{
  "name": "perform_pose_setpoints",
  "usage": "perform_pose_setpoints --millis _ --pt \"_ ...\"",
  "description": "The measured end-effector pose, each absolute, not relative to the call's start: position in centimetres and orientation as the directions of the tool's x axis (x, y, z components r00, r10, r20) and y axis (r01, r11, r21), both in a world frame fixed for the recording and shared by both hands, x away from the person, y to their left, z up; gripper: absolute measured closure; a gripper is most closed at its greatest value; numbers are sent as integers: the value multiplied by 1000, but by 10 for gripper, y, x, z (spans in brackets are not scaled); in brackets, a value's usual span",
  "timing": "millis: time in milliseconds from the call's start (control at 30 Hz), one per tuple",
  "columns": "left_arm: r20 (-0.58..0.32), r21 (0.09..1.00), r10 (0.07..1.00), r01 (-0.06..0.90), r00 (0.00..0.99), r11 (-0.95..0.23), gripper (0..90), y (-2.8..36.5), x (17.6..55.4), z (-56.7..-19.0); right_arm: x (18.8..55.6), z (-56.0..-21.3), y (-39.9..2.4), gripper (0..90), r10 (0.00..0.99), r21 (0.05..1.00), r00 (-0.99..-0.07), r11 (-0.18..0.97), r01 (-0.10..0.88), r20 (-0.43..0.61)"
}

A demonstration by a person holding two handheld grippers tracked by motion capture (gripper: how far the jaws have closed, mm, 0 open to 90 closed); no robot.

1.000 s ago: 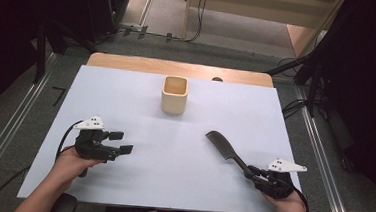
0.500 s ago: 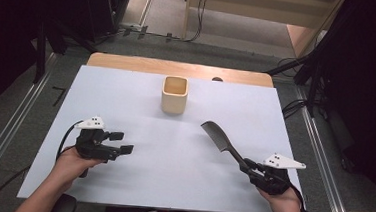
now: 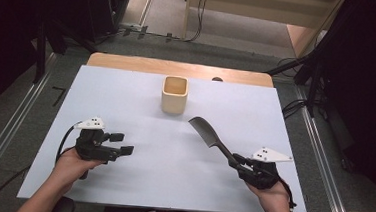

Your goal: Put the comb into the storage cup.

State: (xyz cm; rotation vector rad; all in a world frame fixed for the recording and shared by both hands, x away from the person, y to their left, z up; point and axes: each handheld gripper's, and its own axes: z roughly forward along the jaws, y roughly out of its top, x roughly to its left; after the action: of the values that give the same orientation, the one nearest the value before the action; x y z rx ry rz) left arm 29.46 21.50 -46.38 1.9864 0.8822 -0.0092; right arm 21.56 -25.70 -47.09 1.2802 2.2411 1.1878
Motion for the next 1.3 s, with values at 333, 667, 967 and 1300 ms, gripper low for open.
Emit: perform_pose_setpoints --millis 333,667,967,1300 --pt "-346 741 587 597 731 -307 297 215 291 -463 230 -467 -228 703 804 783 -573 251 570 160" --pt "-400 714 613 651 682 -259 295 210 291 -460 242 -465 -198 703 808 777 -564 242 582 171" --pt "-392 715 616 647 683 -263 294 196 295 -454 245 -465 -189 703 846 770 -510 221 599 154" --pt "-407 709 601 653 688 -267 294 168 304 -449 244 -463 -198 703 910 764 -383 135 631 157"
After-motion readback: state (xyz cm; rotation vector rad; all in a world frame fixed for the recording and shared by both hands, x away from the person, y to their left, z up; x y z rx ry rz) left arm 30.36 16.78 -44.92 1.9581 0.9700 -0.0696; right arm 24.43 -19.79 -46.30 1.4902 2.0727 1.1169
